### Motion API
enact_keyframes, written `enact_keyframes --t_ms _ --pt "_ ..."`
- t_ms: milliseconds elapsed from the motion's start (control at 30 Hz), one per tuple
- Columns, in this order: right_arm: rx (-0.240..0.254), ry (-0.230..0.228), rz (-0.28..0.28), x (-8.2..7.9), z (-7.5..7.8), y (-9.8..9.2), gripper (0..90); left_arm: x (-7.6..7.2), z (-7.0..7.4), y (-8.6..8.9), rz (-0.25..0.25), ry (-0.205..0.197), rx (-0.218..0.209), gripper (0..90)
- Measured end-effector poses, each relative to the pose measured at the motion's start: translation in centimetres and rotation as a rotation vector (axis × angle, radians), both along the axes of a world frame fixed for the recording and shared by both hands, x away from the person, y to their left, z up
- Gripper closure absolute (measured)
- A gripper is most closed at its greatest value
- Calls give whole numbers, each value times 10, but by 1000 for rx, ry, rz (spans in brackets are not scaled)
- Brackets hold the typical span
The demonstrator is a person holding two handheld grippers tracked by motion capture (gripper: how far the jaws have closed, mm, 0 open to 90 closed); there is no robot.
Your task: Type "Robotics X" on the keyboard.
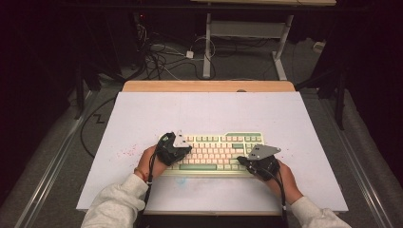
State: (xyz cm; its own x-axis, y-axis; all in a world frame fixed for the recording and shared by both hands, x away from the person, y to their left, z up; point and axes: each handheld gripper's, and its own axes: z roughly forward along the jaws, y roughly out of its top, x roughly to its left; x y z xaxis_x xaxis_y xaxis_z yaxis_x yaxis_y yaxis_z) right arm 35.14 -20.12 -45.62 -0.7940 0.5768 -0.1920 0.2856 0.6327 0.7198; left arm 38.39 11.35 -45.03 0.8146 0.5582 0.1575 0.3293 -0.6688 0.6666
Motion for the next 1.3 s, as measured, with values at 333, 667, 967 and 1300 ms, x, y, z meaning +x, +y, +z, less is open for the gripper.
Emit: enact_keyframes --t_ms 333,667,967,1300 --pt "61 -77 -9 -8 21 -9 900 -12 18 10 13 -98 -54 876" --pt "83 -100 -15 -13 28 -15 900 -25 22 28 23 -154 -66 876" --pt "94 -109 -17 -14 32 -17 900 -34 20 44 48 -183 -61 875" --pt "96 -108 -17 -13 33 -17 900 -44 17 60 65 -195 -70 874"
